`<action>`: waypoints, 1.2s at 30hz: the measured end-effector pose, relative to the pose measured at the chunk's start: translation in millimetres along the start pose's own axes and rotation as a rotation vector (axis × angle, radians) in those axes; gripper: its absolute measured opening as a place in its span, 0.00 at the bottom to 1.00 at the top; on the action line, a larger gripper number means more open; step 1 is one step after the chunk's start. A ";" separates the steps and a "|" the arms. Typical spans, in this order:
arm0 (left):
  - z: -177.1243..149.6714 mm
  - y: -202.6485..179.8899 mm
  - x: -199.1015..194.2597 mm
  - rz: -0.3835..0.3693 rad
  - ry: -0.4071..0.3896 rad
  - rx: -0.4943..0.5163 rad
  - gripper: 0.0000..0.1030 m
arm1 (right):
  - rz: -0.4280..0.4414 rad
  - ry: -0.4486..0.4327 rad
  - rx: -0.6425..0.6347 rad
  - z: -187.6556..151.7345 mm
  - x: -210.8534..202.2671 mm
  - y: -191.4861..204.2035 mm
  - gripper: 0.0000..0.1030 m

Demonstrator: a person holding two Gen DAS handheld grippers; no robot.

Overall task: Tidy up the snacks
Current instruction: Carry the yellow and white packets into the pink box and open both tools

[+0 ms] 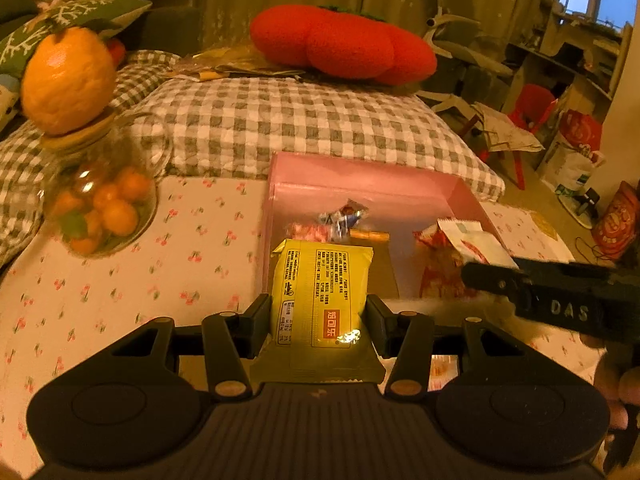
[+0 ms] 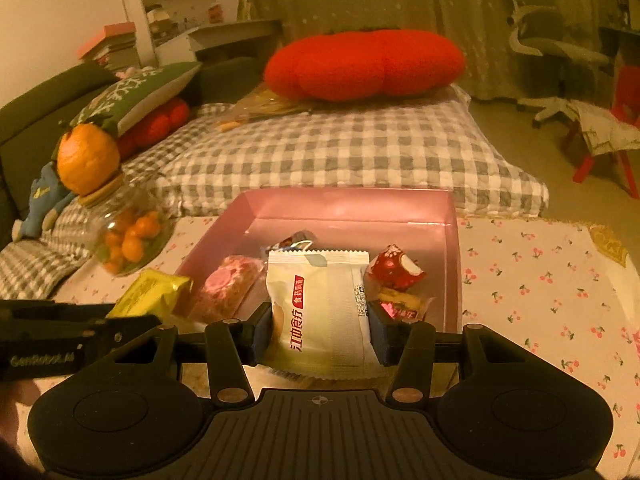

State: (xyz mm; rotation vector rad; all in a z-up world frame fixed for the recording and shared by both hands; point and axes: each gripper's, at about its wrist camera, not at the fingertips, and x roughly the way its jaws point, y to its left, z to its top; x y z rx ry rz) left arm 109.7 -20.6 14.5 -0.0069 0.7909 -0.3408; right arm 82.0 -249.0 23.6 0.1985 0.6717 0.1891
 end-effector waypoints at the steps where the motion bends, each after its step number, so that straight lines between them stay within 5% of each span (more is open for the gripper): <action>1: 5.6 -1.7 4.5 0.001 -0.001 0.004 0.45 | 0.002 0.002 0.012 1.7 1.2 -3.0 0.47; 16: 42.8 -27.0 87.3 0.069 0.079 0.019 0.45 | 0.047 0.034 0.121 11.7 43.5 -28.8 0.47; 27: 53.1 -40.3 102.7 0.096 0.057 0.066 0.46 | 0.060 0.032 0.107 12.1 55.9 -32.7 0.50; 31: 56.7 -39.8 103.7 0.097 0.051 0.077 0.51 | 0.042 0.031 0.078 13.7 55.4 -33.2 0.56; 36: 60.2 -39.1 96.8 0.106 0.037 0.077 0.70 | 0.051 0.018 0.121 16.9 49.6 -38.3 0.73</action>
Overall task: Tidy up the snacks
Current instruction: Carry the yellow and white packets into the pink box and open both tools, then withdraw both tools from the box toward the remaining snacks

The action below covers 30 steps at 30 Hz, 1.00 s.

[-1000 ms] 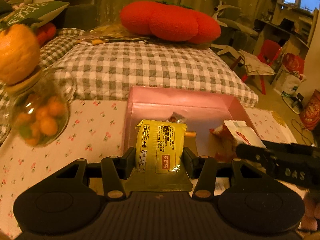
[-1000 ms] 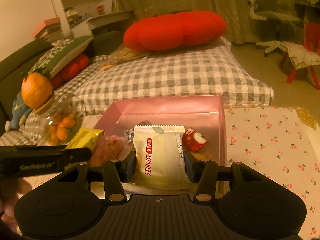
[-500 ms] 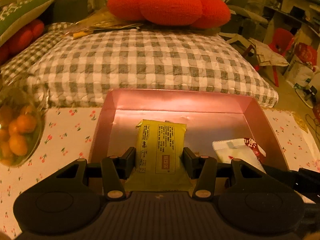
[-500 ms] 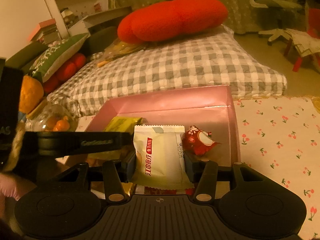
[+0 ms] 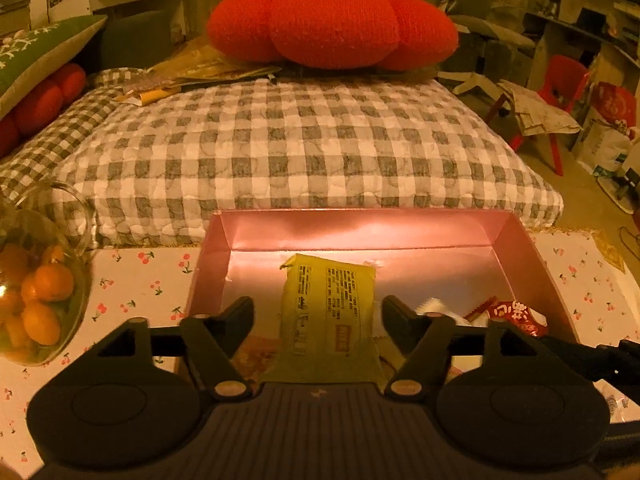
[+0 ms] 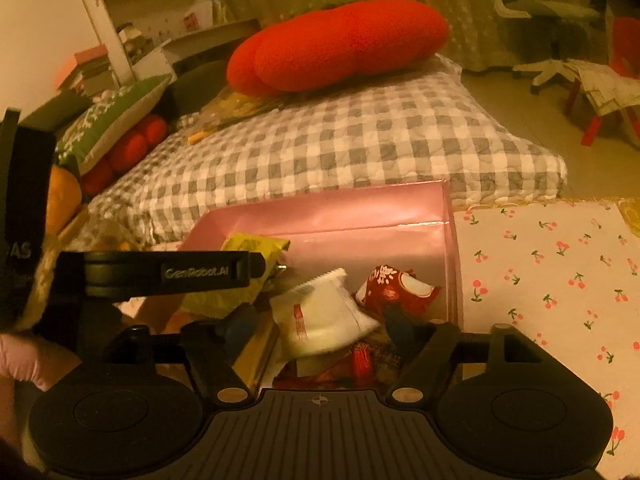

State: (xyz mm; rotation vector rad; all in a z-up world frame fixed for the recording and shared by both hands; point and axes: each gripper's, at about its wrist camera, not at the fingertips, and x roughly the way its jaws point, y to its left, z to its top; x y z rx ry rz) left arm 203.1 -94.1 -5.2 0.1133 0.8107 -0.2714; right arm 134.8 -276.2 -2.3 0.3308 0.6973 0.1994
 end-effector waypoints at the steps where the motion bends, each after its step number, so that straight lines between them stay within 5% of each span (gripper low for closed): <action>1: 0.4 0.1 -2.3 0.003 -0.003 0.000 0.73 | 0.001 -0.001 0.000 0.8 -1.5 0.3 0.74; 17: -16.1 16.1 -49.7 -0.025 0.012 0.005 0.95 | -0.106 -0.008 -0.014 7.1 -67.6 3.6 0.87; 30: -68.0 28.0 -86.2 -0.055 0.030 0.054 0.99 | -0.165 0.037 -0.104 -20.6 -96.5 26.7 0.92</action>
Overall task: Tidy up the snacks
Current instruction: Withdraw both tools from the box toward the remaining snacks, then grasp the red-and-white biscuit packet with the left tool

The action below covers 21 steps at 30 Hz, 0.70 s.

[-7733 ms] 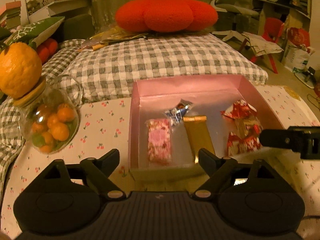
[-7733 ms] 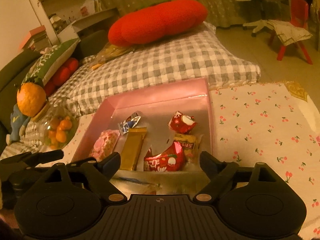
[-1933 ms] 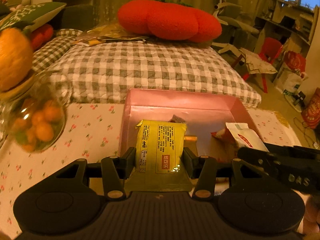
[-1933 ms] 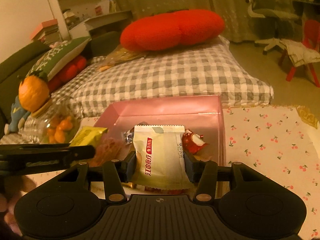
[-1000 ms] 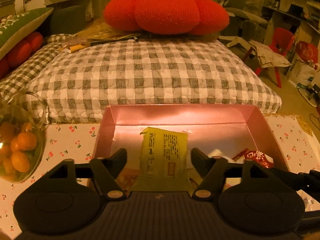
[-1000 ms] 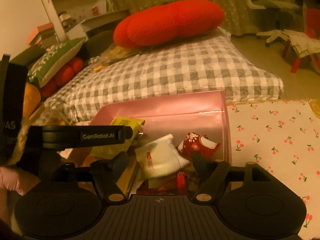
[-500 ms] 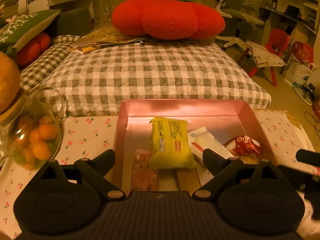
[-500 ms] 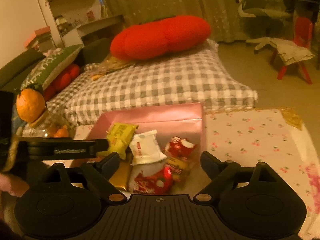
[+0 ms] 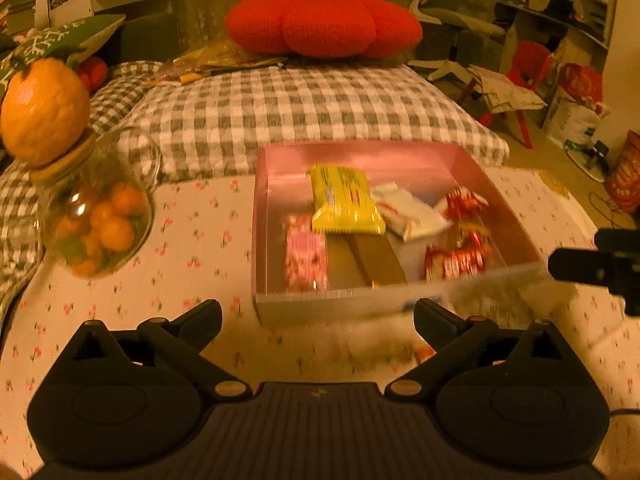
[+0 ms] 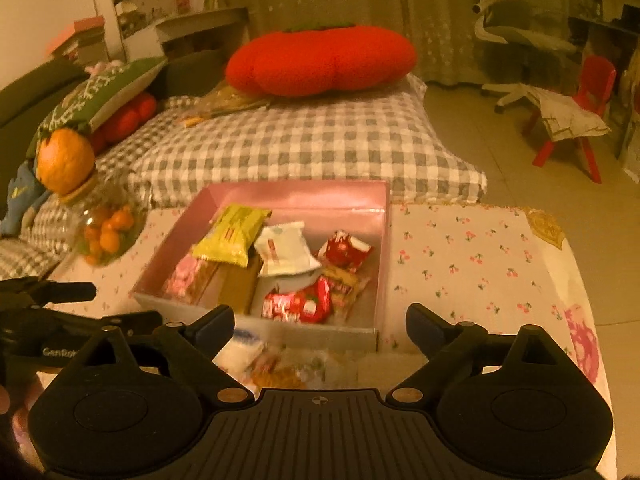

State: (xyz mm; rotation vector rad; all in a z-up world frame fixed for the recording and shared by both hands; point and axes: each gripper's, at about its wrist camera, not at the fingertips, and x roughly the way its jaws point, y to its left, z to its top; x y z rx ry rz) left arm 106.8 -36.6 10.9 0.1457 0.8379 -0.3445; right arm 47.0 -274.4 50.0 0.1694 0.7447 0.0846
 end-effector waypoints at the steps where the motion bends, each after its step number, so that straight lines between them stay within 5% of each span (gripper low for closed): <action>1: -3.6 -0.4 -1.5 -0.002 0.002 0.004 0.99 | -0.007 0.003 -0.004 -2.5 -2.0 1.4 0.92; 21: -61.9 -28.6 -15.4 -0.053 -0.028 -0.019 0.99 | -0.069 0.003 -0.082 -49.4 -13.0 -1.4 0.94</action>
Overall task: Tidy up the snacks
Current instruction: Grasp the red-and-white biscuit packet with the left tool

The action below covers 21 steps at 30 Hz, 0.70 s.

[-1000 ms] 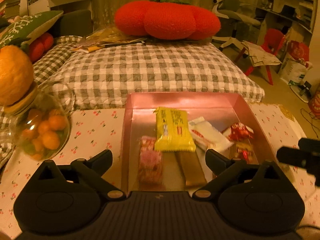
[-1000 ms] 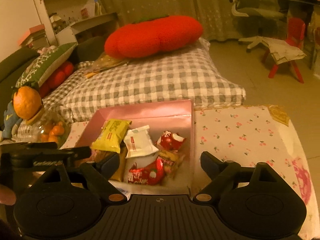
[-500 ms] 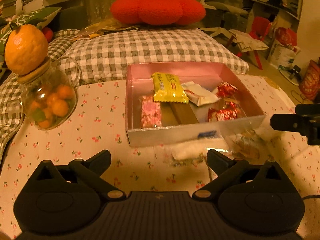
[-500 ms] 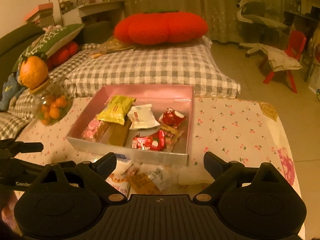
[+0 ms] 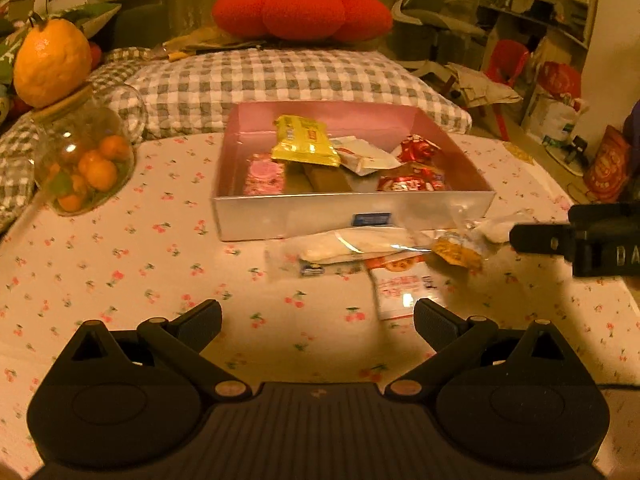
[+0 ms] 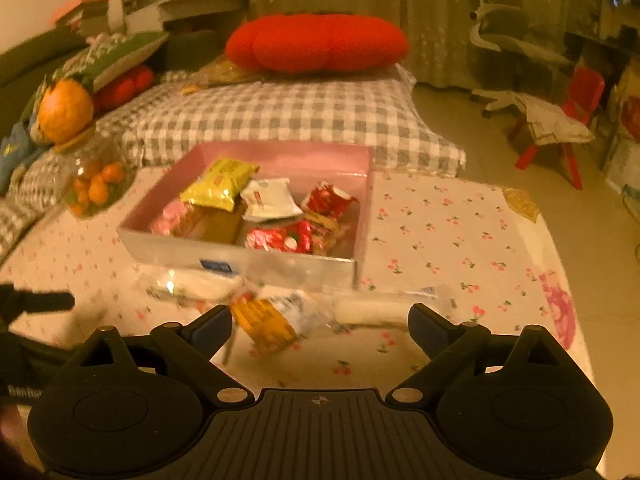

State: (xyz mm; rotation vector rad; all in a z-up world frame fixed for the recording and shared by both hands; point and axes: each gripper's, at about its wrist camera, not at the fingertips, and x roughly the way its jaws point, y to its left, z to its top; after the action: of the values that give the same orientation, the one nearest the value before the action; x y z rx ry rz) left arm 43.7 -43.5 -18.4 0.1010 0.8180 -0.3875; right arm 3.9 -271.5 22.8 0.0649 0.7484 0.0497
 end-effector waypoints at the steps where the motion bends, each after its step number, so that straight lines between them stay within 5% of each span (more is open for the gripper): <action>1: -0.3 -3.1 1.7 -0.010 -0.003 -0.003 0.99 | -0.007 0.003 -0.016 -2.5 -0.1 -1.3 0.94; 8: -7.2 -28.3 14.6 -0.017 -0.029 0.046 0.94 | -0.036 0.034 -0.063 -10.0 7.3 -8.7 0.94; 15: -8.2 -44.2 26.4 -0.032 -0.035 0.080 0.86 | -0.002 0.074 0.027 -2.6 17.7 -16.5 0.94; 21: -5.3 -42.6 38.3 -0.048 -0.011 0.032 0.67 | 0.032 0.109 0.093 0.6 26.9 -18.7 0.94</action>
State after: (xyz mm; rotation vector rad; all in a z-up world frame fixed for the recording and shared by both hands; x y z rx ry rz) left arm 47.7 -93.0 -47.3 0.1088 0.8050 -0.4459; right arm 24.4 -288.4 3.5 0.1636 0.8590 0.0490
